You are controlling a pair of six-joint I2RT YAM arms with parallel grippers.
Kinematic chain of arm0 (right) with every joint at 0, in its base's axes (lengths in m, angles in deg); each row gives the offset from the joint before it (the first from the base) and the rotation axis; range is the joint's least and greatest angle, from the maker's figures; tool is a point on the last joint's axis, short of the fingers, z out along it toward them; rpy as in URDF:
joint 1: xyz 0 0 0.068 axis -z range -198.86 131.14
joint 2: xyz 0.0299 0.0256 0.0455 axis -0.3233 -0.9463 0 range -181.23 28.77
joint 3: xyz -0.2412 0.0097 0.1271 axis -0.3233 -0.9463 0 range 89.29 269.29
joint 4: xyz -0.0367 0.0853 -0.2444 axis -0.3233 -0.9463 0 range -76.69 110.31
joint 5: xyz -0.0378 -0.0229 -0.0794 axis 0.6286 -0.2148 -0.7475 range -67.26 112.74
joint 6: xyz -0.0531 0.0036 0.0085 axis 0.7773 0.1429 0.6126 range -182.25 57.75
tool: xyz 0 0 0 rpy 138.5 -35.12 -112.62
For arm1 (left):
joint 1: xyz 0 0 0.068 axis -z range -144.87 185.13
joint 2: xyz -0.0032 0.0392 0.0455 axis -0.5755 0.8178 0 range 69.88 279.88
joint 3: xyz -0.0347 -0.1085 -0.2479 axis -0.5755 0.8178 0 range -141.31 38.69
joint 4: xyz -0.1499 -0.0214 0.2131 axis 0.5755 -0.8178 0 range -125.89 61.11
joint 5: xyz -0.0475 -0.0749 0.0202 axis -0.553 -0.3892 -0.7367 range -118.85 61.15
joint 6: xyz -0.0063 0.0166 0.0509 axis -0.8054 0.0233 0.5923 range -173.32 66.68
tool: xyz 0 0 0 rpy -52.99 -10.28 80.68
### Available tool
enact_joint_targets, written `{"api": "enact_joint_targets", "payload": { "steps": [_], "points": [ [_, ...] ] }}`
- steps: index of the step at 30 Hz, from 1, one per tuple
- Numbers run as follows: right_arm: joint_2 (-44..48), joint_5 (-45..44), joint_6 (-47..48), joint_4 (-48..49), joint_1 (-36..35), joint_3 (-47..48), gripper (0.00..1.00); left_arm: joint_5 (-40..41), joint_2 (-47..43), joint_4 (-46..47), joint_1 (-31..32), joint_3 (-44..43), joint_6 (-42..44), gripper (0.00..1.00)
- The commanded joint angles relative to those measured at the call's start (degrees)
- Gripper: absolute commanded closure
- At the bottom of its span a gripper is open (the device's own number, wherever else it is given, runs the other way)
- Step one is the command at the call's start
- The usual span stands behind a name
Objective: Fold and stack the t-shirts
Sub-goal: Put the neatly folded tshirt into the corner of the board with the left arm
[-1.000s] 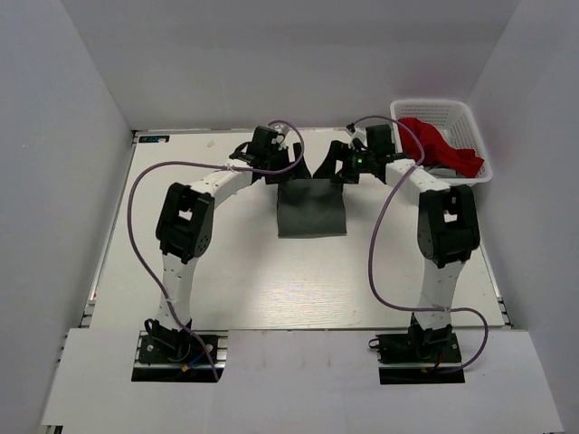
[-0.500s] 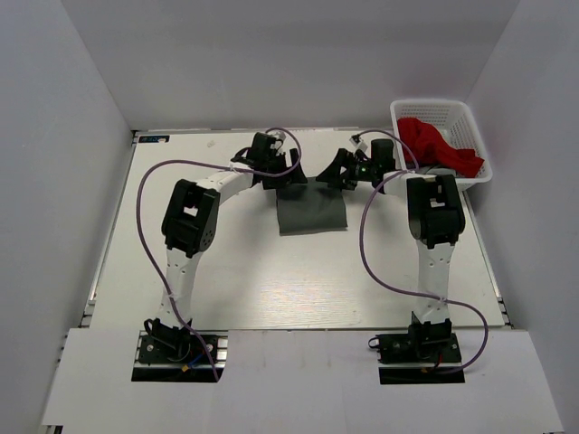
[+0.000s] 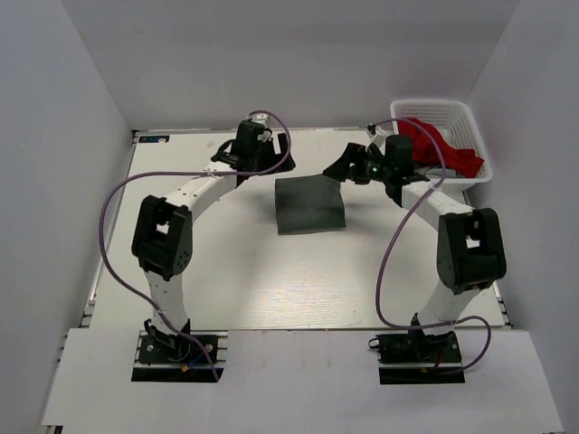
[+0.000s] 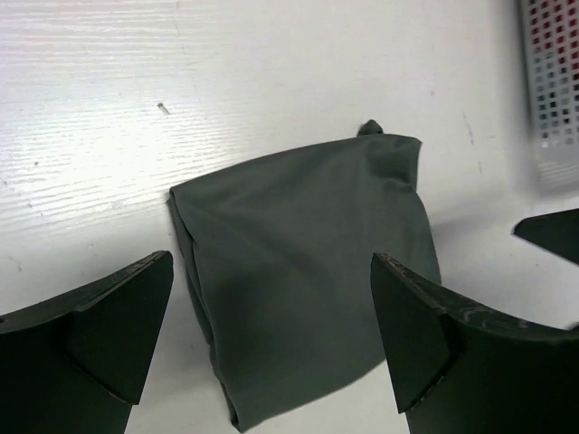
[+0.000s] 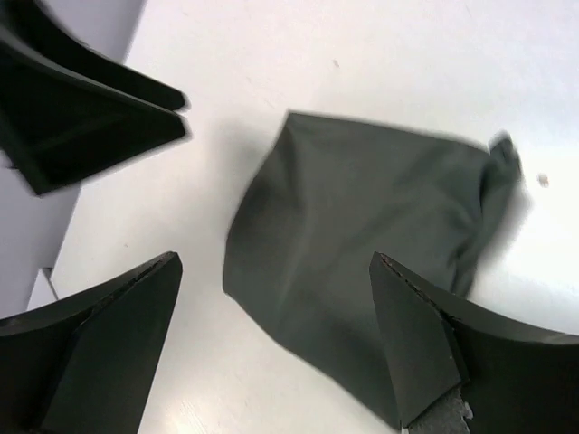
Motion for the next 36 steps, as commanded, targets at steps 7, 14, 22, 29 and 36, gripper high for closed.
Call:
{"api": "enact_joint_targets", "payload": {
  "steps": [7,14,22,29,36],
  "points": [
    [11.3,-13.6,0.4,-4.1,-0.6,-13.0,0.10,-2.3,-3.7,3.9,2.2,13.7,-0.7,0.00],
    [18.2,-13.5,-1.7,-3.7,-0.5,-18.7,0.10,0.3,2.3,4.2,3.7,13.4,-2.4,0.16],
    [24.9,-17.4,-1.1,-6.9,-0.1,-20.9,0.10,11.2,7.4,-2.3,6.4,8.3,-2.4,0.70],
    [29.0,-20.3,0.2,-8.3,-0.2,-21.9,0.10,21.9,9.3,-8.8,5.7,3.7,-1.5,1.00],
    [30.5,-20.9,2.8,-9.8,-0.3,-21.8,0.10,45.0,7.4,-13.2,1.6,0.7,8.2,1.00]
  ]
}}
